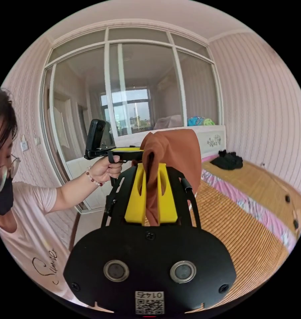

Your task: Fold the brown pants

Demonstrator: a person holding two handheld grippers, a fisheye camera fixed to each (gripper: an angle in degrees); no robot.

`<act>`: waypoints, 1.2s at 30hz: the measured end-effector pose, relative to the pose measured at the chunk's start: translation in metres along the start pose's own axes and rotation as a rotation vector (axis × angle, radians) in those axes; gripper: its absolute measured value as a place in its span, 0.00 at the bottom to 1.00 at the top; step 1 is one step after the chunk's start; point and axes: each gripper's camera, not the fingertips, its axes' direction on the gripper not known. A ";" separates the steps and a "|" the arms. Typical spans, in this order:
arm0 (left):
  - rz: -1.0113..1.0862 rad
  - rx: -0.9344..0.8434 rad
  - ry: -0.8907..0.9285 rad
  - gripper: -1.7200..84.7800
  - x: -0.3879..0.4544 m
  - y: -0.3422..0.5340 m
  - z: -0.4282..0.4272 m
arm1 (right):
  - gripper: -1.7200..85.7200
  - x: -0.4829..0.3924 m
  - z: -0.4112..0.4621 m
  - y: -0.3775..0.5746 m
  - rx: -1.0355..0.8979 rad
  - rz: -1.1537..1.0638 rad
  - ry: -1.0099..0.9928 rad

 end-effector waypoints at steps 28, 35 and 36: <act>-0.194 -0.760 -0.028 0.09 0.091 0.244 0.271 | 0.08 0.102 -0.217 0.262 -0.335 1.027 0.621; -0.147 -0.713 -0.125 0.08 0.113 0.251 0.268 | 0.11 0.048 -0.193 0.184 -0.258 0.801 0.466; -0.124 -0.707 -0.138 0.08 0.118 0.249 0.266 | 0.12 0.040 -0.171 0.164 -0.254 0.737 0.373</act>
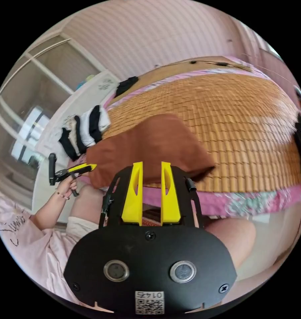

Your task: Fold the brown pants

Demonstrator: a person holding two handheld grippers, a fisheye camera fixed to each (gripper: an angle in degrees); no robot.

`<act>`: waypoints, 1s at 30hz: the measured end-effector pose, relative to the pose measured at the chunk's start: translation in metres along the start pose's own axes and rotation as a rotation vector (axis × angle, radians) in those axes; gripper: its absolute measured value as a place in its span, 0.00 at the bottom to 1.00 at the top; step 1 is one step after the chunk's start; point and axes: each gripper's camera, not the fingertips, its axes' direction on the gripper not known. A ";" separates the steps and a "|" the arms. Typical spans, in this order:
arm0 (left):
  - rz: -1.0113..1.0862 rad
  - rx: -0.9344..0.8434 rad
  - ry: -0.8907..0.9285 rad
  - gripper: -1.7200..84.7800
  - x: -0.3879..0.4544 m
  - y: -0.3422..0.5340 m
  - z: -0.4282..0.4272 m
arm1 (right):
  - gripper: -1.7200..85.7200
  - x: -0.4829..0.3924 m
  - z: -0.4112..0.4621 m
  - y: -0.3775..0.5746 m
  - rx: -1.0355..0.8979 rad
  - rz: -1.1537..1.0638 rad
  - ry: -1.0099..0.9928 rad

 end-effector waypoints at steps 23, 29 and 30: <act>0.137 0.078 0.223 0.12 -0.029 0.030 -0.041 | 0.09 -0.139 -0.003 -0.055 -0.273 -0.269 -0.106; -0.046 0.113 0.099 0.16 -0.101 0.010 -0.048 | 0.08 -0.083 -0.133 -0.033 -0.059 -0.049 0.031; -0.068 0.100 0.082 0.17 -0.108 0.006 -0.042 | 0.08 -0.079 -0.157 -0.031 -0.023 -0.032 0.070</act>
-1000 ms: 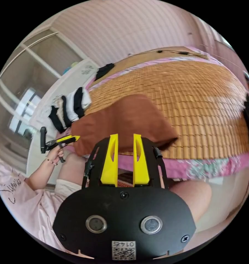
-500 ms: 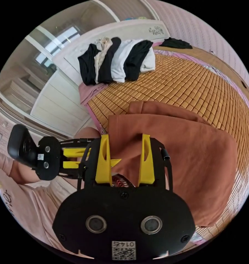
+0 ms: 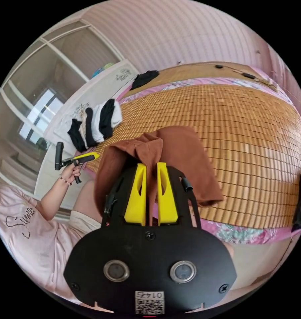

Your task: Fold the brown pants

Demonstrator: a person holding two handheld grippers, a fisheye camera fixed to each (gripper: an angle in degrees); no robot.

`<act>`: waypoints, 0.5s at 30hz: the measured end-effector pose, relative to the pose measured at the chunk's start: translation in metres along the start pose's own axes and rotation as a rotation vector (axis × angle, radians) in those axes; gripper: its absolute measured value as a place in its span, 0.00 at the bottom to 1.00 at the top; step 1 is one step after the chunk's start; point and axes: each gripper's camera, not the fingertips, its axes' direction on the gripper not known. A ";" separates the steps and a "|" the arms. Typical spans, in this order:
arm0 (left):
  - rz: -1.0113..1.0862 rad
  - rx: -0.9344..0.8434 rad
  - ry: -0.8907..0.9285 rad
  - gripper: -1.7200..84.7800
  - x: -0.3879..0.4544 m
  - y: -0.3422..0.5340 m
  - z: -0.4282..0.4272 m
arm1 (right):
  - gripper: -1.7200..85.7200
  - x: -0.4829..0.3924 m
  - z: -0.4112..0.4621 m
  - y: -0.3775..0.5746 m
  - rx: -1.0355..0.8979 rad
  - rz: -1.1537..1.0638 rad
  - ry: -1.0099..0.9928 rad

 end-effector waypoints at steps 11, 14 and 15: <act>-0.085 -0.055 0.143 0.01 -0.047 -0.060 0.042 | 0.05 -0.003 -0.209 -0.056 0.417 -0.073 0.185; -0.108 0.089 0.234 0.01 -0.070 -0.078 -0.005 | 0.04 -0.005 -0.259 -0.071 0.492 -0.110 0.307; -0.101 0.119 0.239 0.01 -0.073 -0.080 -0.017 | 0.04 -0.001 -0.274 -0.069 0.505 -0.103 0.366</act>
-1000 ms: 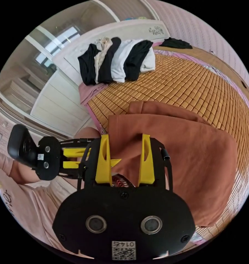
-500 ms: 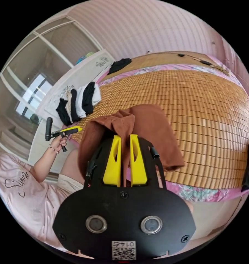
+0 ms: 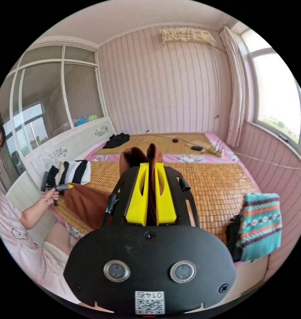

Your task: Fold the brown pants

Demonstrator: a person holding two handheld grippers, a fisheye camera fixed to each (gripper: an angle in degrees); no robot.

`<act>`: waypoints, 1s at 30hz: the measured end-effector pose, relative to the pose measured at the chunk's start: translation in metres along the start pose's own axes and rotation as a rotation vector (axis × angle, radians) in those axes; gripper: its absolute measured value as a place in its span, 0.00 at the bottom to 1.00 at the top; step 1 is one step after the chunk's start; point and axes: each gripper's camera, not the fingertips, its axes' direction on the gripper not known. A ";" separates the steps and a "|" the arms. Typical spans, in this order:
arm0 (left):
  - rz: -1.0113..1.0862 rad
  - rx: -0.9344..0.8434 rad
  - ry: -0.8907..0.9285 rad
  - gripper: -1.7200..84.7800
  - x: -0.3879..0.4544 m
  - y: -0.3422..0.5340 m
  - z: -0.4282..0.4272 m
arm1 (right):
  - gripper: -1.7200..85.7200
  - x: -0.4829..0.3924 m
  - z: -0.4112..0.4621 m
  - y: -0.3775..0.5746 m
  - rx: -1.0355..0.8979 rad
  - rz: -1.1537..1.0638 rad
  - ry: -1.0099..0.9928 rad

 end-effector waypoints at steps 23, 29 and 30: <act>-0.404 0.090 -0.258 0.13 -0.142 0.172 -0.148 | 0.17 0.053 0.122 0.134 -0.619 0.180 -0.008; -0.277 0.009 -0.344 0.14 -0.109 0.142 -0.136 | 0.22 0.050 0.155 0.146 -0.694 0.227 0.211; -0.255 0.009 -0.329 0.14 -0.106 0.140 -0.136 | 0.22 0.059 0.155 0.144 -0.654 0.315 0.179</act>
